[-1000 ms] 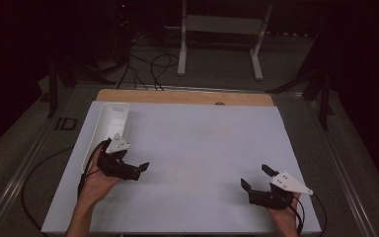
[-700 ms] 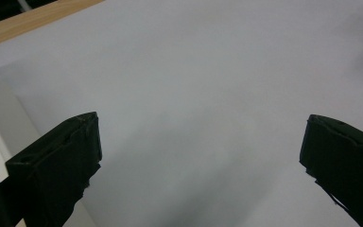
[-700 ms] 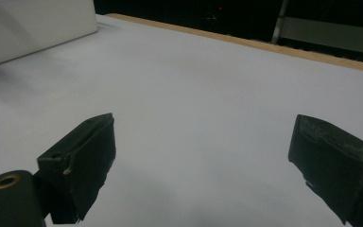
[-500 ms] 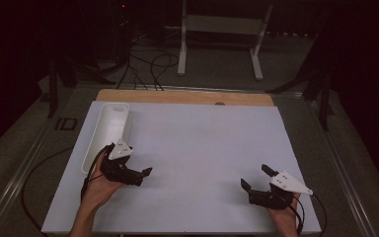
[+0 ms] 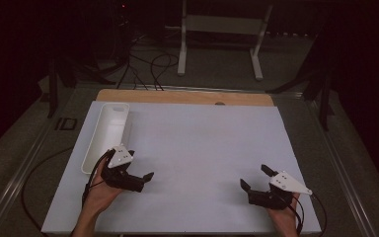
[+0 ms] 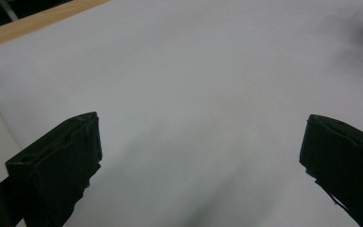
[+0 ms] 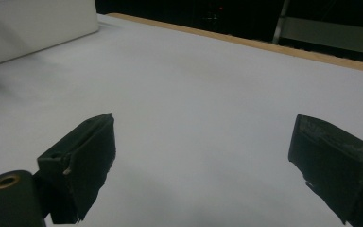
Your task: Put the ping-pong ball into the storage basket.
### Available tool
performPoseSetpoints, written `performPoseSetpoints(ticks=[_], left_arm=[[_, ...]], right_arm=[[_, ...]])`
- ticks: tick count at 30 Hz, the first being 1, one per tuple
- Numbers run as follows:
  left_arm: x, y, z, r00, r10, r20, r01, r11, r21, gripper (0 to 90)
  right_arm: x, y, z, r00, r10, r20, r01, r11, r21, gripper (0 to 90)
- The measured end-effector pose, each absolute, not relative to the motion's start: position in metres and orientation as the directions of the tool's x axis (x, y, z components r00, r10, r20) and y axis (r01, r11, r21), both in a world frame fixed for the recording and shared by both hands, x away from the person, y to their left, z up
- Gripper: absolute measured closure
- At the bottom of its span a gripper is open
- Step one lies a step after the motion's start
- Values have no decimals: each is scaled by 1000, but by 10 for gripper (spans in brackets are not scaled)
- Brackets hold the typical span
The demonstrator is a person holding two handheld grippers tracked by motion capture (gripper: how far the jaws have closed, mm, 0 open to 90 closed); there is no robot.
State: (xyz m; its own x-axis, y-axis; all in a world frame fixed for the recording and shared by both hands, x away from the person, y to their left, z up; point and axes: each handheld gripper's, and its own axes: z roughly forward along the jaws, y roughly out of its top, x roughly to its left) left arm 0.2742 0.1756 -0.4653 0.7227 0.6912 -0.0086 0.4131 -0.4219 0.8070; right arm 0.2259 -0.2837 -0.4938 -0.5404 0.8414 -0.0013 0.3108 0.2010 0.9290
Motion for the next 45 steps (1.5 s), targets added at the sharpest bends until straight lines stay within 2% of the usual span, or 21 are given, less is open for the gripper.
performPoseSetpoints(ticks=[18,45], left_arm=[[259,181,-474,728,686,-19,361,-360,860,5],[247,209,-476,672,740,-20,341,-285,896,24]], right_arm=[[226,-281,-494,-546,837,-3,308,204,929,78],[232,-279,-495,-561,828,-12,300,218,929,78]])
